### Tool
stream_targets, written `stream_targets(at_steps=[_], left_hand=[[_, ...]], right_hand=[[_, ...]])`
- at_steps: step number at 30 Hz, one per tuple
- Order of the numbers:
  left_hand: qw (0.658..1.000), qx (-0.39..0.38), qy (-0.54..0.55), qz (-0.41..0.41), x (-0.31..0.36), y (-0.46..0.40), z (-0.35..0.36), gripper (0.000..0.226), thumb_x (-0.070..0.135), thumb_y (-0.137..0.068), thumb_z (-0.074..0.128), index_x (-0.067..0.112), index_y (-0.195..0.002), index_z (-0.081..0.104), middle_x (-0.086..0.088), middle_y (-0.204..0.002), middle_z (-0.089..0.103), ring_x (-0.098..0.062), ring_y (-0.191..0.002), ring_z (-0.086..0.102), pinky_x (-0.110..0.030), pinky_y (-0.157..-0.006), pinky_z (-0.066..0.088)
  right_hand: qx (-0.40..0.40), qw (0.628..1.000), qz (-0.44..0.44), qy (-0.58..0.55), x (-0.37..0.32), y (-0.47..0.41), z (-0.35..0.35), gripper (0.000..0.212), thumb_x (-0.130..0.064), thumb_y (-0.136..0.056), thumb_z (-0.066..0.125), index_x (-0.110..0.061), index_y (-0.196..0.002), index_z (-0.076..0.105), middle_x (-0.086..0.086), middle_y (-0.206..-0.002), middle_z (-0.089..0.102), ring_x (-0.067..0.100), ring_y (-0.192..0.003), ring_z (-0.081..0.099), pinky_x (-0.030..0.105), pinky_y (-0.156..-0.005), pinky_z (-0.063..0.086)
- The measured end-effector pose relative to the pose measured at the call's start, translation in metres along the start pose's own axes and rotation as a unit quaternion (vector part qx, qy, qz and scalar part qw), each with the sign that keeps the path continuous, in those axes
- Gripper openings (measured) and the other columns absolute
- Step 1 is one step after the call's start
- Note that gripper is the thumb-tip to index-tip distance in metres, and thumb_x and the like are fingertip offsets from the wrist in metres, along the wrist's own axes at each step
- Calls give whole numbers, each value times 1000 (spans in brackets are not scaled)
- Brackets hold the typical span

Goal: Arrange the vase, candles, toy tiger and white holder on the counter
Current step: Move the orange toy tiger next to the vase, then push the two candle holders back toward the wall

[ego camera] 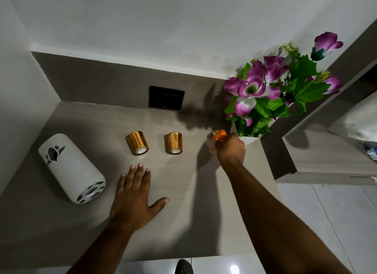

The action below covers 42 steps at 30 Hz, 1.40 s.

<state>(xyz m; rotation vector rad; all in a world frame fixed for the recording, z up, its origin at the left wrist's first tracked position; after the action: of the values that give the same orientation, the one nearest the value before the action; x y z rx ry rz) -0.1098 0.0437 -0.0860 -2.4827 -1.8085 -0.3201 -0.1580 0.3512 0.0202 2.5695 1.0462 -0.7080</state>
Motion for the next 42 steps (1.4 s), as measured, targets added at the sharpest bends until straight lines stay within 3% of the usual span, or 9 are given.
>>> stream_targets(at_steps=[4, 14, 17, 20, 23, 29, 33, 37, 42], left_hand=[[1000, 6, 2, 0, 1, 0, -1, 107, 89, -75, 13, 15, -152, 14, -8, -162, 6, -27, -150, -2, -50, -121, 4], [1000, 16, 3, 3, 1, 1, -3, 105, 88, -76, 19, 15, -152, 22, -9, -162, 15, -27, -150, 2, -49, -120, 6], [997, 61, 36, 1, 1, -1, -20, 90, 78, -82, 30, 12, -141, 45, -15, -150, 45, -34, -141, 37, -47, -113, 32], [981, 160, 96, -53, -8, -16, -56, 58, 60, -85, 48, 13, -118, 57, -14, -113, 62, -26, -102, 58, -35, -81, 50], [949, 206, 153, -183, -29, -47, -93, 45, 40, -82, 64, 10, -114, 55, -20, -111, 59, -37, -98, 57, -42, -77, 47], [866, 25, 308, -393, -74, -99, -84, 72, 45, -78, 73, 2, -128, 47, -23, -132, 55, -42, -119, 55, -44, -92, 47], [855, -39, 359, -372, -76, -116, -69, 74, 52, -73, 75, -3, -119, 59, -24, -118, 66, -39, -106, 65, -41, -89, 55], [864, -49, 361, -348, -65, -128, -70, 64, 46, -69, 77, -1, -110, 62, -19, -107, 69, -33, -92, 67, -36, -76, 56], [887, -11, 330, -323, -60, -155, -90, 62, 40, -68, 79, 1, -114, 62, -16, -111, 68, -31, -98, 64, -33, -70, 47]], right_hand=[[-7, 998, -34, 51, -10, -9, 14, 39, -36, -101, 43, -1, -107, 60, 23, -106, 69, 43, -99, 64, 42, -81, 49], [35, 999, -34, 13, -3, 8, 7, 54, -55, -86, 62, -6, -108, 62, 18, -106, 67, 40, -100, 61, 43, -81, 52], [90, 978, -167, -83, -35, 36, -1, 36, -37, -90, 65, -5, -104, 66, 16, -101, 66, 34, -93, 62, 40, -81, 52], [-2, 980, -187, -75, -67, 54, 32, 44, -37, -91, 64, -5, -120, 63, 14, -114, 65, 27, -102, 62, 33, -85, 49], [-110, 983, -149, 5, -85, 53, 75, 52, -47, -88, 64, -5, -118, 60, 16, -116, 61, 32, -103, 59, 33, -79, 46], [-203, 973, -75, 73, -84, 37, 111, 49, -52, -80, 69, -12, -107, 63, 12, -109, 64, 30, -97, 61, 38, -82, 54], [-225, 974, -33, 7, -79, 29, 123, 41, -50, -79, 72, -16, -96, 59, 5, -92, 62, 19, -74, 56, 29, -63, 46], [-224, 973, 0, -50, -72, 19, 129, 47, -52, -73, 77, -18, -92, 51, 5, -94, 61, 23, -88, 61, 37, -75, 54], [-181, 975, -6, -126, -75, -6, 121, 50, -37, -76, 79, -12, -114, 60, 9, -110, 66, 25, -98, 63, 44, -86, 56]])
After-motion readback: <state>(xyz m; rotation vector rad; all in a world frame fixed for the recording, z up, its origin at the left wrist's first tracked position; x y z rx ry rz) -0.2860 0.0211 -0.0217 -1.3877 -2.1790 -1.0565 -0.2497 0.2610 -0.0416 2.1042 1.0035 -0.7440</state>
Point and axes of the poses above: each hand's wrist, its own y-axis away from the middle knuckle, its own z-axis out of the palm, x = y × z, the point moved 8 cm from there along -y, towards the middle knuckle
